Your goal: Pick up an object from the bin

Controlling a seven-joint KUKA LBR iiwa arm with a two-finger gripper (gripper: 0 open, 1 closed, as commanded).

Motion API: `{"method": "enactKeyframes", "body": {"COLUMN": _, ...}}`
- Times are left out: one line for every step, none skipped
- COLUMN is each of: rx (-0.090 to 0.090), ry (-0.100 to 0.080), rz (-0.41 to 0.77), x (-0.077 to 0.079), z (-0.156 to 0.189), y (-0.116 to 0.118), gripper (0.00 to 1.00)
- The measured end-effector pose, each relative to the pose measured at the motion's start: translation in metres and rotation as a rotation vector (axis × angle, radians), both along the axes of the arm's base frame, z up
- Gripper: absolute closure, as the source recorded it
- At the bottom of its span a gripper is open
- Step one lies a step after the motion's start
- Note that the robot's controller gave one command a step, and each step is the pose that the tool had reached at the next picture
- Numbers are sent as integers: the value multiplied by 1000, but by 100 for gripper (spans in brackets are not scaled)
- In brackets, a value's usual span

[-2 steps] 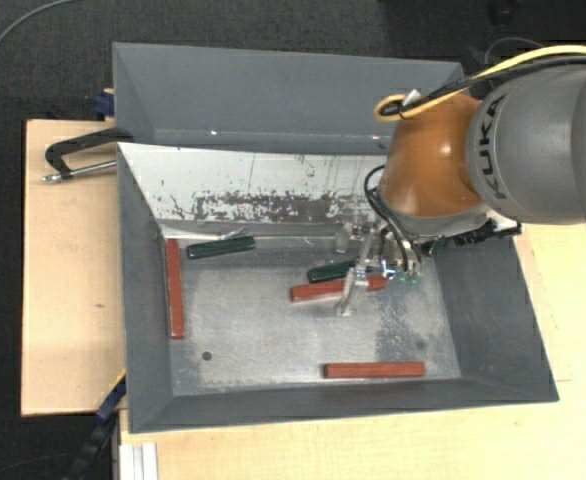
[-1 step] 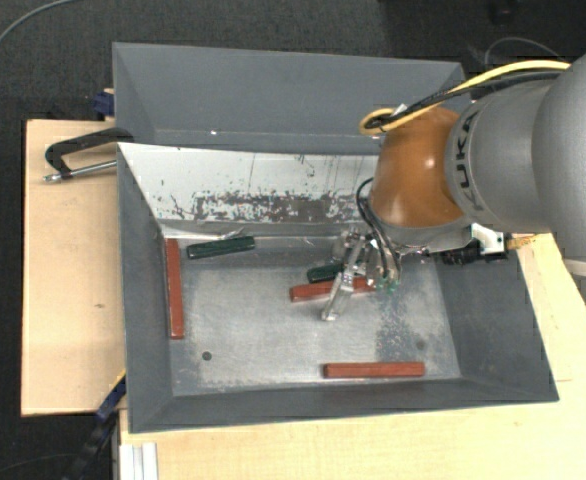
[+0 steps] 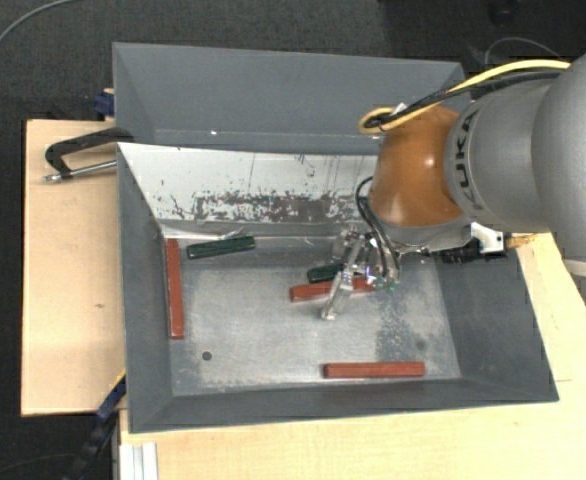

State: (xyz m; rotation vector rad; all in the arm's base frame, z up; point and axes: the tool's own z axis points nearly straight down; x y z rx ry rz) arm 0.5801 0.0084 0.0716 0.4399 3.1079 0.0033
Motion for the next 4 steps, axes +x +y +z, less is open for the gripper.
{"method": "enactKeyframes", "body": {"rx": 0, "ry": 0, "rz": 0, "x": 0, "z": 0, "y": 0, "gripper": 100}}
{"method": "enactKeyframes", "body": {"rx": 0, "ry": -6, "rz": 1, "x": 2, "z": 35, "y": 1, "gripper": 100}}
{"method": "enactKeyframes", "body": {"rx": 0, "ry": -4, "rz": 3, "x": 3, "z": 48, "y": 2, "gripper": 100}}
{"method": "enactKeyframes", "body": {"rx": 0, "ry": -6, "rz": 5, "x": 6, "z": 83, "y": 2, "gripper": 100}}
